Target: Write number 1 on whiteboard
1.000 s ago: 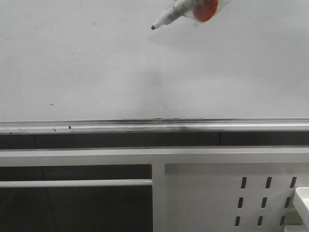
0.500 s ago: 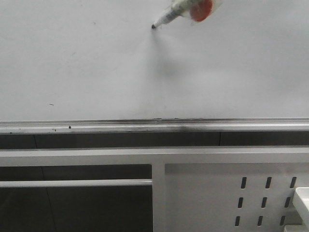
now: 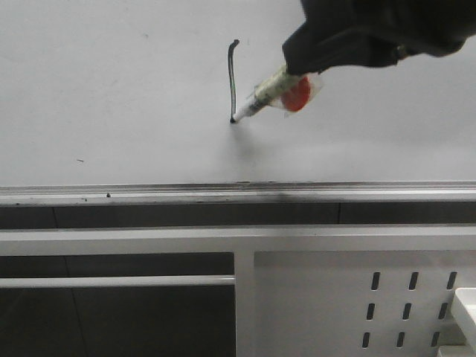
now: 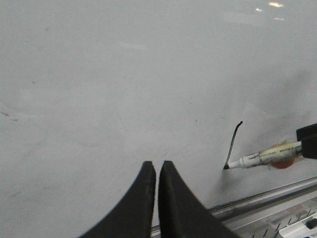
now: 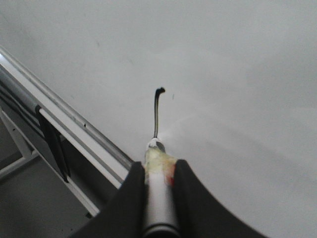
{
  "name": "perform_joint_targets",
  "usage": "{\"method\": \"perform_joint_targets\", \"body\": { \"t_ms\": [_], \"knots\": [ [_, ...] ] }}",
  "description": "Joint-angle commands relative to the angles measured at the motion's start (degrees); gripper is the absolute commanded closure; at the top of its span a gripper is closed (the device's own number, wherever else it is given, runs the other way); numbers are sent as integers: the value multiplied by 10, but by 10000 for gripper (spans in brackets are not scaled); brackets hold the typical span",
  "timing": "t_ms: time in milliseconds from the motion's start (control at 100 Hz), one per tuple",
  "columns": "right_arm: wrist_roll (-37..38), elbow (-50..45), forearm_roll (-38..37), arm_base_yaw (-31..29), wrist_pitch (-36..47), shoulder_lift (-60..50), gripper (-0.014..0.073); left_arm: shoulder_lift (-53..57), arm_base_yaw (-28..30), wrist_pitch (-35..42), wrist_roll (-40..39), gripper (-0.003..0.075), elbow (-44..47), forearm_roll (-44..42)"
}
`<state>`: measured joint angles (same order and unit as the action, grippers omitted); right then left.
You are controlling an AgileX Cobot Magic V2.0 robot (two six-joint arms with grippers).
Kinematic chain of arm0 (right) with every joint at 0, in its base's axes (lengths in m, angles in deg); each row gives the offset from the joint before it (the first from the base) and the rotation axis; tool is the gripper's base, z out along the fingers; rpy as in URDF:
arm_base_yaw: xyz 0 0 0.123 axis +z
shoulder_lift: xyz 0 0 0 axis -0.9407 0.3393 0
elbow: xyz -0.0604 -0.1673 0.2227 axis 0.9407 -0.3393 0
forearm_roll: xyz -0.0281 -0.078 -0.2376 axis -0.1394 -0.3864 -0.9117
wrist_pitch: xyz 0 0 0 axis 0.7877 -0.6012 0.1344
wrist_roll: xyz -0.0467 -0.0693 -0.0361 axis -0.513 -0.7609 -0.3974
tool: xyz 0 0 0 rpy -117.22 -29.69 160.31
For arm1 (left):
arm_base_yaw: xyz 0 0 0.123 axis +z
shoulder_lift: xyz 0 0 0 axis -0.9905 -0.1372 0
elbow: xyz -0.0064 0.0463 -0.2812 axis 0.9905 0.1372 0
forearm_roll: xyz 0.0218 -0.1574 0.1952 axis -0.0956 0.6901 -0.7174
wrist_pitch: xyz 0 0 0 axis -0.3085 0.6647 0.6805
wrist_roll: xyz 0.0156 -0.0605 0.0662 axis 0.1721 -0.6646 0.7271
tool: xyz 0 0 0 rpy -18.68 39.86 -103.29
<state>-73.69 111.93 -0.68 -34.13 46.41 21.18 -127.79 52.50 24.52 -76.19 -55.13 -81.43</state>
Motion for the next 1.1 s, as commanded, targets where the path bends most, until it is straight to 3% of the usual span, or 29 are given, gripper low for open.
{"method": "perform_joint_targets", "body": {
  "t_ms": [0,190,350,530,620,720,800,1090],
  "knots": [
    [-6,21,-5,-11,65,10,663,3,2,49,-1,740,-14,6],
    [-5,21,-4,-6,61,17,663,3,2,49,-1,740,-14,5],
    [-4,23,-12,41,-26,-17,663,3,0,49,-1,740,-14,-8],
    [-4,75,-38,80,-187,-27,663,3,0,67,-19,735,-17,-193],
    [-4,113,-42,80,-250,-27,663,3,0,100,-27,654,-17,-291],
    [-4,149,-54,80,-295,-27,663,-1,0,102,-31,447,-18,-349],
    [-5,169,-64,82,-320,-26,663,-13,0,100,-34,331,-18,-355],
    [-7,214,-66,114,-341,4,663,-120,0,155,-34,356,-41,-410]
  ]
}}
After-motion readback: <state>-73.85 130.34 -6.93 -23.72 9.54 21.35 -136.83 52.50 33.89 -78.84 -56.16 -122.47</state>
